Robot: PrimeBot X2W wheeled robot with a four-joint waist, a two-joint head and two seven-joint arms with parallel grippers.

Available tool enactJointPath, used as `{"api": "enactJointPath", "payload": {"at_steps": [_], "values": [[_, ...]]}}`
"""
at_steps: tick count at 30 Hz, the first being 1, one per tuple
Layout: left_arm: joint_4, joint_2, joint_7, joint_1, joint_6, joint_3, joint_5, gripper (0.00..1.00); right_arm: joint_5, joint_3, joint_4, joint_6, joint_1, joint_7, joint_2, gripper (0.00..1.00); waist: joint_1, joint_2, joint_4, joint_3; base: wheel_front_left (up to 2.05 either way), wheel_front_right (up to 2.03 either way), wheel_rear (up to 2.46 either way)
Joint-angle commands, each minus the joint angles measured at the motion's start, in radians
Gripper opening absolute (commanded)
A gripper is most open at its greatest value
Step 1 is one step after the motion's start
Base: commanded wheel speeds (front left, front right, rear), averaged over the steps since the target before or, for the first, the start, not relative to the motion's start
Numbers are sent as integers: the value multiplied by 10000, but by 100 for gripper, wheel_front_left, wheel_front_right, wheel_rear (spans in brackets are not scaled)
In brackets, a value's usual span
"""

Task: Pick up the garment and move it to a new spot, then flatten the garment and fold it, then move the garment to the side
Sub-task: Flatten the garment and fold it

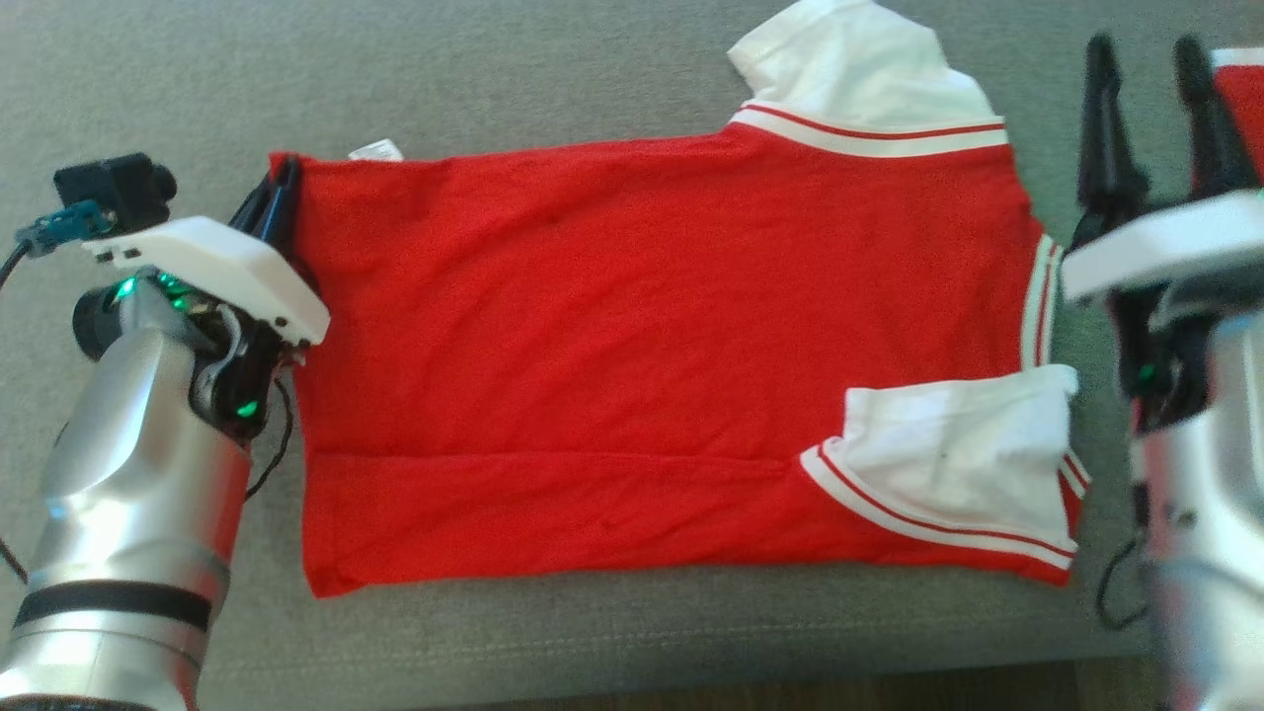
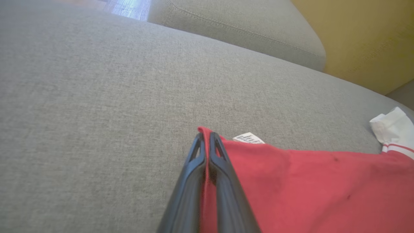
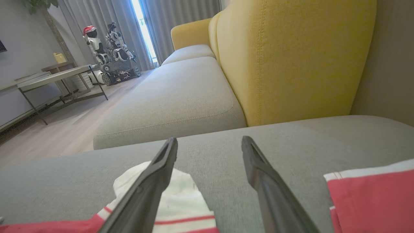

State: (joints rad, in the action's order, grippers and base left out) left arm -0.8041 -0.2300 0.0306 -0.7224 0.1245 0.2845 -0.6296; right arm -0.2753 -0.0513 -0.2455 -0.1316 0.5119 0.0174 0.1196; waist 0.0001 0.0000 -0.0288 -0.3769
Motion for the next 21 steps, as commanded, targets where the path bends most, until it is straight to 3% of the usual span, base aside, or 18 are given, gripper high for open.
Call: {"api": "enactJointPath", "payload": {"at_steps": [1, 8, 14, 21], "values": [[427, -342, 207, -509, 59, -144, -70, 0, -183, 210, -98, 9, 713, 121, 234, 100, -1, 0, 234, -174, 0, 0, 0], [872, -173, 395, -911, 60, 617, -250, 0, -436, 663, -2640, 9, 2898, 934, 1011, 100, -1, 0, 861, -687, 0, 0, 0], [1042, -81, 613, -1166, 60, 1121, -494, 0, -427, 1729, -4774, 9, 4177, 1938, 1325, 100, -1, 0, 1198, -991, 0, 0, 0], [1097, -142, 770, -1282, 61, 1524, -742, 0, -748, 2685, -6066, 9, 4817, 2673, 1445, 100, -1, 0, 1317, -1087, 0, 0, 0]]}}
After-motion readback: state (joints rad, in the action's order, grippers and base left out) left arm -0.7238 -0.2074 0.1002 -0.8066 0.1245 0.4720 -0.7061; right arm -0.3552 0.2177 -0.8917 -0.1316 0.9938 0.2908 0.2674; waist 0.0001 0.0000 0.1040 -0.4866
